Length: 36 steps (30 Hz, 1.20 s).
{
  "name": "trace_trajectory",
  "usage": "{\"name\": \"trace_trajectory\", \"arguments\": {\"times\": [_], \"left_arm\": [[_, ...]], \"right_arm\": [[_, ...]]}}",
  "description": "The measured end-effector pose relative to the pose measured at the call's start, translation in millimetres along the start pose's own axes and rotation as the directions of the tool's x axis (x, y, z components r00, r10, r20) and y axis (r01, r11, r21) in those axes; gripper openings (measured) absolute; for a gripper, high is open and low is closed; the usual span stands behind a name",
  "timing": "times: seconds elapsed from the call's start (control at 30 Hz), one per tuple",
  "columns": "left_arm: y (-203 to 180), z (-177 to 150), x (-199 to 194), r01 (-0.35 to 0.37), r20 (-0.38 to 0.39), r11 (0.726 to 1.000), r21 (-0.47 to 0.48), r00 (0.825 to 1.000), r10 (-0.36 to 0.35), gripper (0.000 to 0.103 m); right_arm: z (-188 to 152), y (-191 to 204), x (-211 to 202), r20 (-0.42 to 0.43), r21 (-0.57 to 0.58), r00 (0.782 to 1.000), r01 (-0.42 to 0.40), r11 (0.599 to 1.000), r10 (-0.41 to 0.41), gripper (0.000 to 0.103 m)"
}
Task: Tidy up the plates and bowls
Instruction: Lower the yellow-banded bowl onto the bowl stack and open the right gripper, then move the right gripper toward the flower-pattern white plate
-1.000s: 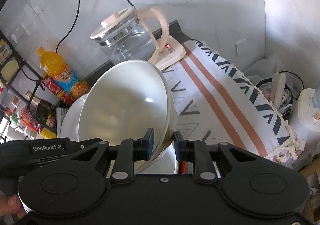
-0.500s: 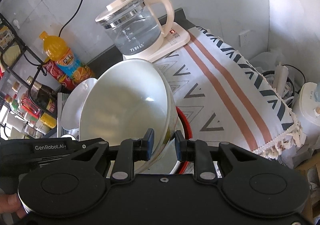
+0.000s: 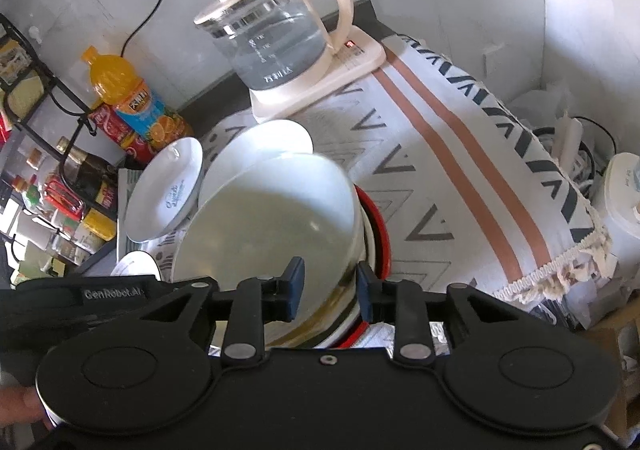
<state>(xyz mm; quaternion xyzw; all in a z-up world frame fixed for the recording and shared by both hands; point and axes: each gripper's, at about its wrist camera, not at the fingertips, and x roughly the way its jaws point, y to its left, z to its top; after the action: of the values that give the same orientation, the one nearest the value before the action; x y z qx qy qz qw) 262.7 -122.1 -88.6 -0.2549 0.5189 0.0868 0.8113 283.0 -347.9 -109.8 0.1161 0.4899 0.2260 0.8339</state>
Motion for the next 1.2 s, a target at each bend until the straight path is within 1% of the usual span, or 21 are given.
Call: {"name": "trace_trajectory", "arguments": {"times": [0.07,0.17,0.33,0.43,0.5,0.53,0.57,0.6,0.67,0.87,0.93,1.03,1.13,1.2], "left_arm": [[1.9,1.3,-0.2,0.002,-0.004,1.0,-0.009,1.0,-0.002,0.016],[3.6,3.2,-4.6,0.012,0.01,1.0,-0.016,1.0,-0.011,0.016],[3.3,8.3,-16.1,0.022,0.04,1.0,-0.016,0.999,-0.021,0.023],[5.3,10.0,-27.0,0.027,0.075,0.999,-0.023,0.997,-0.026,0.034],[8.8,10.7,-34.3,0.028,0.099,0.999,-0.036,0.995,-0.024,0.048],[10.2,10.7,-37.7,0.025,0.11,0.999,-0.039,0.994,-0.02,0.052],[11.9,10.4,-41.4,0.026,0.124,0.999,-0.039,0.992,-0.021,0.058],[14.5,9.4,-45.9,0.028,0.142,0.999,-0.036,0.99,-0.022,0.063],[19.7,8.2,-52.4,0.015,0.164,0.999,-0.044,0.987,-0.007,0.068],[47.6,4.8,-68.9,-0.024,0.196,0.992,-0.122,0.979,0.047,0.07],[56.3,3.5,-74.5,-0.041,0.203,0.988,-0.148,0.977,0.071,0.07],[66.2,1.5,-83.5,-0.069,0.213,0.983,-0.168,0.971,0.104,0.071],[76.2,-0.5,-92.2,-0.084,0.221,0.977,-0.195,0.967,0.128,0.072],[83.8,-2.8,-97.7,-0.09,0.229,0.973,-0.211,0.964,0.138,0.075]], "right_arm": [[-0.6,-1.1,-0.3,0.0,-0.002,1.0,0.001,1.0,-0.001,0.03],[-0.2,-4.3,-4.2,0.015,0.011,1.0,-0.007,1.0,0.007,0.03],[6.2,-4.0,-12.4,0.05,0.014,0.999,-0.013,1.0,0.013,0.03],[8.5,-1.9,-16.5,0.07,0.022,0.997,-0.032,0.999,0.03,0.032],[9.1,1.3,-18.8,0.08,0.019,0.996,-0.041,0.999,0.04,0.038],[9.4,3.5,-20.1,0.087,0.014,0.995,-0.043,0.999,0.042,0.043],[9.7,6.4,-21.1,0.093,0.006,0.995,-0.042,0.999,0.042,0.046],[9.9,9.3,-21.9,0.098,-0.003,0.994,-0.041,0.999,0.041,0.047],[10.5,13.9,-23.0,0.105,-0.012,0.993,-0.045,0.999,0.046,0.053],[9.8,29.4,-21.6,0.1,-0.046,0.992,-0.079,0.996,0.084,0.067],[9.5,35.6,-21.6,0.098,-0.06,0.99,-0.096,0.994,0.102,0.069],[9.8,45.4,-21.1,0.097,-0.08,0.987,-0.12,0.99,0.128,0.079],[10.0,55.6,-21.0,0.09,-0.097,0.984,-0.147,0.984,0.156,0.08],[8.9,62.3,-20.0,0.081,-0.114,0.982,-0.162,0.98,0.172,0.08]]}}
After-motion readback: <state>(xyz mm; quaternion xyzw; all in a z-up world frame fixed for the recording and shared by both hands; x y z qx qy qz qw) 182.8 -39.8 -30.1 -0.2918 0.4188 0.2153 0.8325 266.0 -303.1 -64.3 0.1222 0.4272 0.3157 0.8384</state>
